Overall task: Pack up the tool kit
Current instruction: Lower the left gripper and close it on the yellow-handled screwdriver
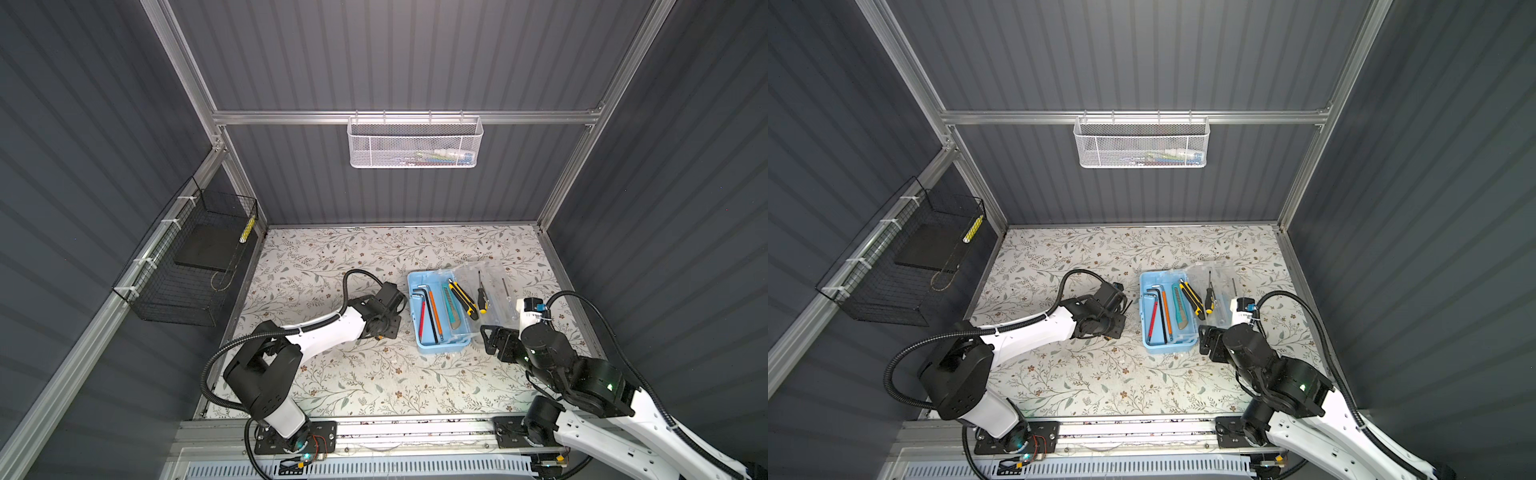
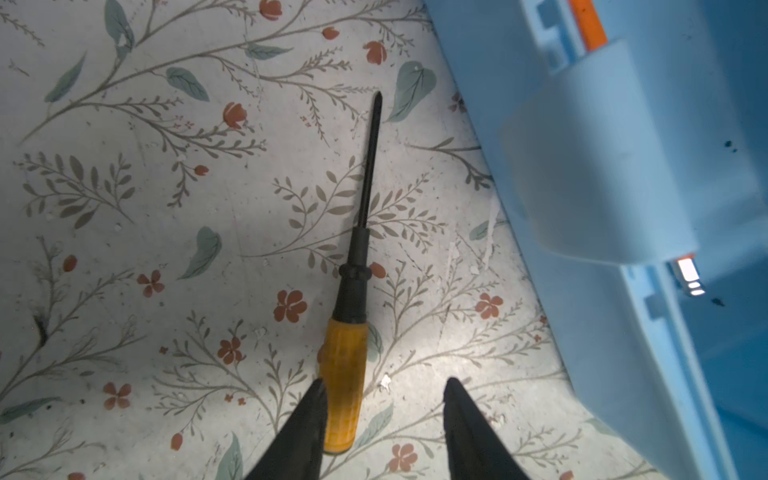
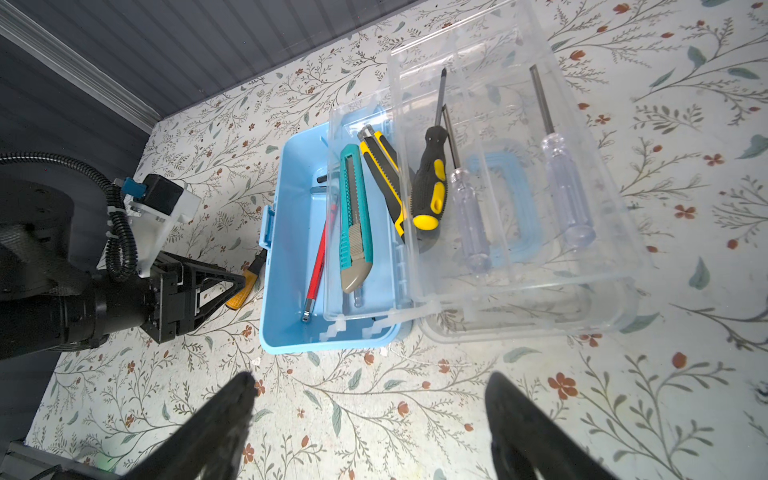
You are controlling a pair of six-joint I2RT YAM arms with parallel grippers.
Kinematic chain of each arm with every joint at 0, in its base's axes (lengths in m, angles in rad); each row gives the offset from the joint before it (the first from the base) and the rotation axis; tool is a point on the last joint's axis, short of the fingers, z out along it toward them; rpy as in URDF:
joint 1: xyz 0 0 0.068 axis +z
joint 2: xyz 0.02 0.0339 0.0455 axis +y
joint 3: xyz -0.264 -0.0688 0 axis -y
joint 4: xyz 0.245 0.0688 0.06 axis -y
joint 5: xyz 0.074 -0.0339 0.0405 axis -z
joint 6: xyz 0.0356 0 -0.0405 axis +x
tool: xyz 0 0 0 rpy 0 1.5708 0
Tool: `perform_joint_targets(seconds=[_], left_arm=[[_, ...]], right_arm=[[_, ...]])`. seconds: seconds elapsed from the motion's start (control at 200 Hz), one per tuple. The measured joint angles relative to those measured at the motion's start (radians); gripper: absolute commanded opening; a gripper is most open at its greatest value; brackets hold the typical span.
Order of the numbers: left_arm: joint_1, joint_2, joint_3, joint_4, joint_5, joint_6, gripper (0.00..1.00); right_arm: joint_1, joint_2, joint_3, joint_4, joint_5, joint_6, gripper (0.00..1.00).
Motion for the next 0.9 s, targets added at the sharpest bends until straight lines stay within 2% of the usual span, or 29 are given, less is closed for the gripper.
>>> perform_joint_targets(seconds=[0.37, 0.605, 0.805, 0.901], left_arm=[[0.013, 0.091, 0.000, 0.018, -0.037, 0.007, 0.44], [0.013, 0.123, 0.007, 0.036, -0.036, 0.008, 0.35], [0.013, 0.133, 0.012, 0.038, -0.036, 0.007, 0.33], [0.013, 0.133, 0.012, 0.037, -0.036, 0.004, 0.27]], right_arm=[[-0.010, -0.001, -0.012, 0.004, -0.004, 0.001, 0.86], [-0.016, -0.003, -0.012, 0.006, -0.005, 0.001, 0.86], [-0.022, -0.016, -0.014, 0.006, -0.008, 0.001, 0.86], [-0.022, -0.020, -0.014, 0.005, -0.008, 0.001, 0.86]])
